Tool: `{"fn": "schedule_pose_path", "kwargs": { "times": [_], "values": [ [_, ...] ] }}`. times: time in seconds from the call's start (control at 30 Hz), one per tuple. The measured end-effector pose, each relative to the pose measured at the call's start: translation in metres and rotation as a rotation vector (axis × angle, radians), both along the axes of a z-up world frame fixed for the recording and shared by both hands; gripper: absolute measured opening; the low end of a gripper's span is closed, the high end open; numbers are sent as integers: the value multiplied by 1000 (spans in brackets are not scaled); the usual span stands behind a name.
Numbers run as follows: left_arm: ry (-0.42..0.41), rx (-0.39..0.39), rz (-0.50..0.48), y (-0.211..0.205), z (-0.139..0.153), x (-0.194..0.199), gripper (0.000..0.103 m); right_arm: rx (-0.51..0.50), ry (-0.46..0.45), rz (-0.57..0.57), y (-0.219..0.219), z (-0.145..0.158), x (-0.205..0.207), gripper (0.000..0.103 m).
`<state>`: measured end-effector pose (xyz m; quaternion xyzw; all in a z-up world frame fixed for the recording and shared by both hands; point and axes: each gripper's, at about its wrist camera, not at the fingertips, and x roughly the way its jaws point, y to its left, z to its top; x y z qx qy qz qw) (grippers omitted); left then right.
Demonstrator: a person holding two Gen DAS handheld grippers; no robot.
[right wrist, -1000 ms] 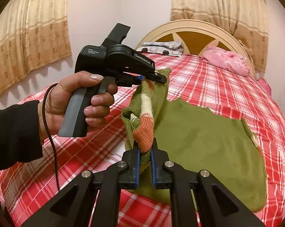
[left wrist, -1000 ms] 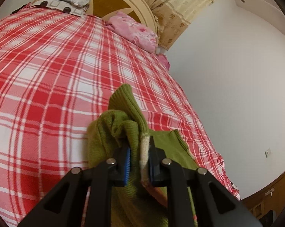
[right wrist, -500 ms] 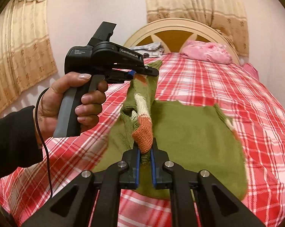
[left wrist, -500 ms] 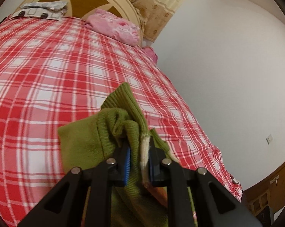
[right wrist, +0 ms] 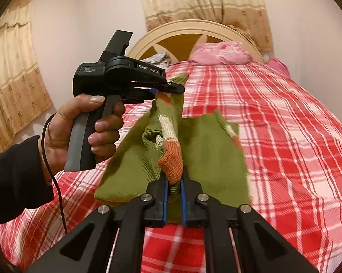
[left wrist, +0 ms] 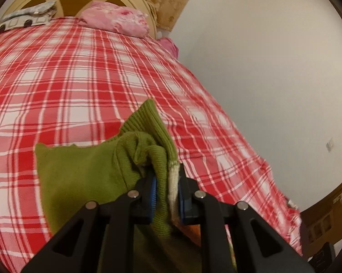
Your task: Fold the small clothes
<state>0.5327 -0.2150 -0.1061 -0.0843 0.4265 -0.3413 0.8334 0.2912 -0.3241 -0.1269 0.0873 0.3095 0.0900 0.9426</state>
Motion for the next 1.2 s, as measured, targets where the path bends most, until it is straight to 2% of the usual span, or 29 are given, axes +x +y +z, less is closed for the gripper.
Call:
{"fn": "schedule_pose_path", "kwargs": {
  "times": [0.23, 0.47, 0.53, 0.6, 0.67, 0.73, 0.8, 0.87, 0.93, 0.97, 1.0, 1.03, 1.07, 1.13, 1.2],
  "values": [
    [11, 81, -30, -35, -21, -3, 16, 63, 84, -52, -28, -25, 0, 8],
    [-42, 177, -49, -63, -25, -12, 18, 118, 133, -94, -46, -41, -2, 8],
    [-59, 196, -51, -66, -21, -16, 25, 134, 148, -106, -49, -44, -1, 8],
    [-98, 183, -51, -64, -10, -24, 28, 146, 156, -116, -52, -47, -1, 8],
    [-140, 178, -65, -60, 3, -34, 39, 152, 163, -128, -54, -49, -2, 9],
    [-191, 197, -56, -53, 14, -43, 64, 163, 172, -137, -57, -51, -3, 9],
    [-239, 213, -43, -40, 20, -54, 65, 177, 178, -142, -59, -54, -5, 9],
    [-260, 270, -9, -27, 17, -63, 65, 192, 182, -142, -61, -55, -7, 9],
    [-257, 310, 19, -7, 8, -73, 65, 212, 176, -157, -66, -55, -10, 14],
    [-256, 327, 34, 2, 3, -78, 66, 208, 172, -180, -69, -54, -12, 23],
    [-257, 353, 53, 12, -5, -85, 66, 196, 167, -211, -72, -50, -15, 42],
    [-261, 366, 60, 18, -10, -91, 66, 195, 154, -234, -76, -46, -18, 51],
    [-263, 376, 77, 27, -17, -97, 66, 203, 129, -249, -80, -40, -21, 55],
    [-252, 389, 106, 38, -26, -103, 69, 165, 89, -258, -78, -25, -22, 55],
    [-223, 369, 133, 47, -35, -106, 72, 106, 58, -202, -63, -8, -13, 55]
  ]
}}
